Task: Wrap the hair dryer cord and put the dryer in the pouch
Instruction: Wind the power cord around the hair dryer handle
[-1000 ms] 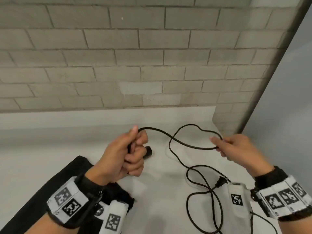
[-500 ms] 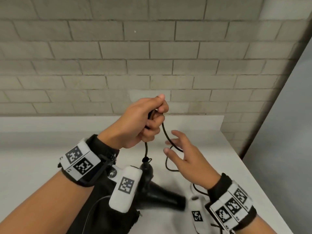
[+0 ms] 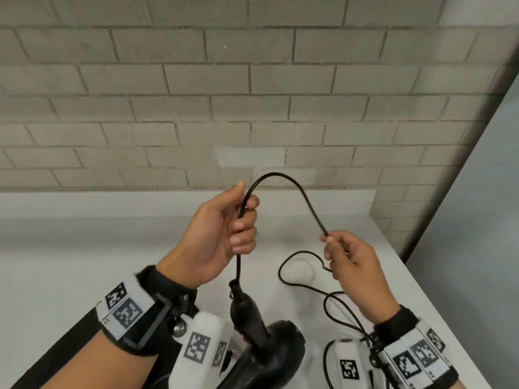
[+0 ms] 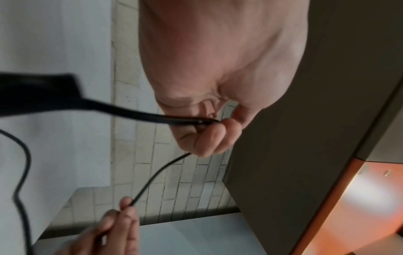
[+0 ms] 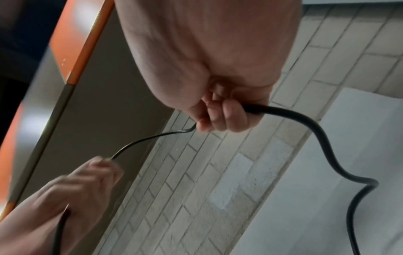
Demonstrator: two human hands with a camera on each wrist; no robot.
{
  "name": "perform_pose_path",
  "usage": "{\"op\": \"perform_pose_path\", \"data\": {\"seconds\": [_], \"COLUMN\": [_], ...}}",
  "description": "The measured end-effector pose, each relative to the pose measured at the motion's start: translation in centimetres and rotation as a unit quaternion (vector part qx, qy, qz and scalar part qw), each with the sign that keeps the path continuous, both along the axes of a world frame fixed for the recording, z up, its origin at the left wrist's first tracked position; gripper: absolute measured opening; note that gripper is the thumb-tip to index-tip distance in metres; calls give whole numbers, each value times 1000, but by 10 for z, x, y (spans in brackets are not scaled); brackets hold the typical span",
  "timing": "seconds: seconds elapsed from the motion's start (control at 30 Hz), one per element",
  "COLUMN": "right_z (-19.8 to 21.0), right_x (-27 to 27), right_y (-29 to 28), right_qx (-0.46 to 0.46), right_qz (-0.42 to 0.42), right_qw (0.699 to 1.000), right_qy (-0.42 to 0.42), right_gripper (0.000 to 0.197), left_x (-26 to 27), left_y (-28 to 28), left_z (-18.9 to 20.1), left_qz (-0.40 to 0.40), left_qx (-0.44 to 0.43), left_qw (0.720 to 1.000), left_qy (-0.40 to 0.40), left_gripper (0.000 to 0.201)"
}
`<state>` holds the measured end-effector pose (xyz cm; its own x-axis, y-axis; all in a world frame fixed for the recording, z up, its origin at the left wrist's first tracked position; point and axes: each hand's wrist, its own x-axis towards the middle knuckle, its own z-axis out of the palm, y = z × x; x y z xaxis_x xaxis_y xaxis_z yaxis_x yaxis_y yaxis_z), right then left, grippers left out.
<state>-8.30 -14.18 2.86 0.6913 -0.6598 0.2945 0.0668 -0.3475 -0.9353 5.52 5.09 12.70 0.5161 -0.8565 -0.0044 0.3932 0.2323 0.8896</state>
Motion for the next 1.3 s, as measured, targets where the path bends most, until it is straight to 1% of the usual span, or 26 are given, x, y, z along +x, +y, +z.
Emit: {"op": "perform_pose_path", "data": {"seconds": [0.07,0.13,0.2,0.27,0.33,0.43,0.53,0.6,0.67,0.7,0.73,0.8,0.87,0.9,0.93,1.0,1.03,1.07,1.13,1.2,1.23,1.3], "right_z": [4,10,14,12,5,-14,-33,-42,-43,-42,-42,-38,-33,-30,-28,-25,-20,-15,-2,11,18,30], "right_x": [-6,-13,-18,-21,-22,-26,-37,-48,-58,-63,-68,-79,-91,-95,-98,-99,-99,-97,-95,-93,-92,-90], "right_y": [-8,-16,-22,-24,-20,-6,15,25,27,24,19,8,0,-1,-1,6,12,19,31,39,41,46], "right_qx": [24,30,43,30,-35,-143,-237,-296,-313,-315,-308,-247,-182,-166,-167,-226,-260,-288,-325,-348,-363,-407], "right_qz": [-26,-46,-49,-27,-13,-19,32,54,57,56,51,47,61,72,85,91,89,88,85,97,110,135], "right_qw": [999,998,998,999,999,987,959,937,934,936,941,963,978,980,978,966,959,952,941,933,925,903], "right_qy": [-12,-19,-25,-11,21,66,152,180,163,146,128,99,80,86,91,82,71,60,32,0,-14,-28], "right_gripper": [19,20,19,19,18,17,20,21,12,11,14,17,10,6,6,18,17,11,5,6,4,11], "left_x": [-6,-12,-16,-17,-18,-22,-25,-24,-22,-21,-19,-15,-12,-11,-11,-13,-15,-17,-21,-24,-26,-26], "left_y": [7,13,16,18,18,15,12,12,13,13,14,16,18,18,18,17,15,14,12,11,10,10], "left_z": [-13,-27,-36,-38,-37,-38,-41,-43,-45,-46,-47,-50,-52,-52,-52,-52,-51,-50,-49,-49,-49,-50], "left_qz": [0,14,30,42,55,98,143,168,190,200,210,229,242,245,247,243,240,240,243,249,252,257], "left_qx": [-8,-11,-14,-22,-30,-42,-62,-76,-83,-87,-93,-110,-121,-122,-122,-120,-117,-114,-107,-100,-98,-96], "left_qw": [1000,999,998,999,998,994,987,981,976,973,970,961,955,953,953,955,957,959,962,962,962,962], "left_qy": [-6,-32,-46,-12,14,27,47,60,67,73,81,106,123,127,127,118,108,96,67,43,31,1], "left_gripper": [32,33,33,33,34,35,38,37,35,35,35,36,36,36,35,35,34,34,34,34,34,35]}}
